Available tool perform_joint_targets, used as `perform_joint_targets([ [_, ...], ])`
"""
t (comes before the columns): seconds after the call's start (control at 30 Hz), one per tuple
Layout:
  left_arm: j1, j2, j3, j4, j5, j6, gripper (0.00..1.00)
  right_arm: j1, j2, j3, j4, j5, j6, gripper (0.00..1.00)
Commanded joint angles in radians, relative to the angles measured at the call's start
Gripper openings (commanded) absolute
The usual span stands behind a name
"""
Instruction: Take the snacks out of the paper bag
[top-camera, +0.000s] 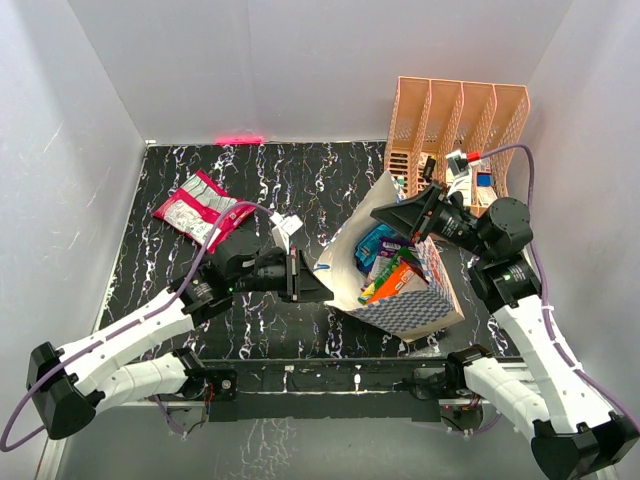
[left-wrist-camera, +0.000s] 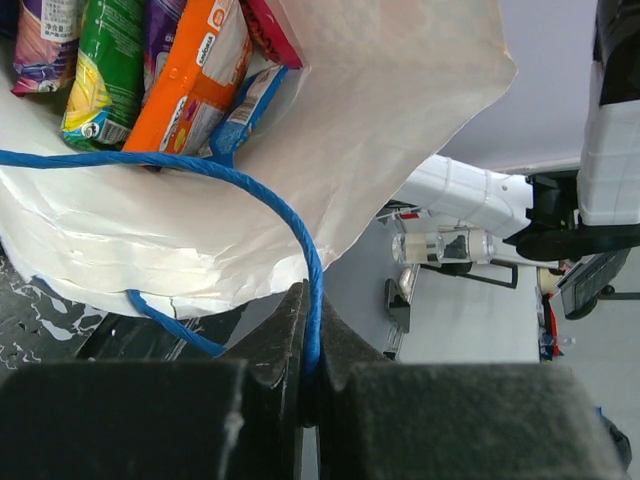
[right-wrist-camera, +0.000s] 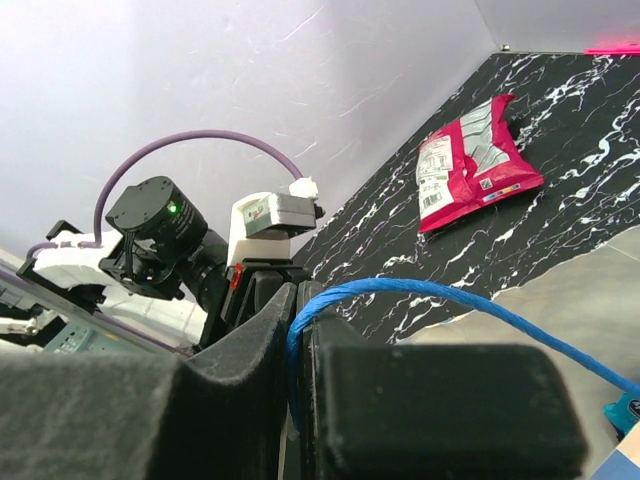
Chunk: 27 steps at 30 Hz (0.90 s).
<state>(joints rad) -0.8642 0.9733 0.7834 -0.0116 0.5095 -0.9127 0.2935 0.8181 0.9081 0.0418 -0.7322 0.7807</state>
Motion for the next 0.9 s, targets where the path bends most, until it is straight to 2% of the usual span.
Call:
perform_joint_targets([
  [0.0, -0.023, -0.004, 0.041, -0.006, 0.009, 0.037, 0.00, 0.006, -0.007, 0.095, 0.026, 0.017, -0.050, 0.07],
  [0.37, -0.095, -0.018, 0.053, -0.067, -0.046, 0.076, 0.00, 0.010, 0.205, 0.232, 0.178, -0.101, -0.013, 0.07],
  [0.5, -0.121, -0.024, 0.058, -0.047, -0.050, 0.081, 0.00, 0.021, 0.289, 0.304, 0.157, -0.147, -0.013, 0.07],
  [0.63, -0.159, 0.012, 0.091, -0.060, -0.054, 0.112, 0.00, 0.084, 0.348, 0.377, 0.146, -0.148, -0.022, 0.07],
  [0.77, -0.196, 0.027, 0.120, -0.064, -0.064, 0.145, 0.00, 0.170, 0.368, 0.405, 0.136, -0.122, -0.031, 0.07],
  [0.87, -0.211, 0.022, 0.122, -0.065, -0.067, 0.157, 0.00, 0.180, 0.351, 0.400, 0.081, -0.103, -0.060, 0.07],
])
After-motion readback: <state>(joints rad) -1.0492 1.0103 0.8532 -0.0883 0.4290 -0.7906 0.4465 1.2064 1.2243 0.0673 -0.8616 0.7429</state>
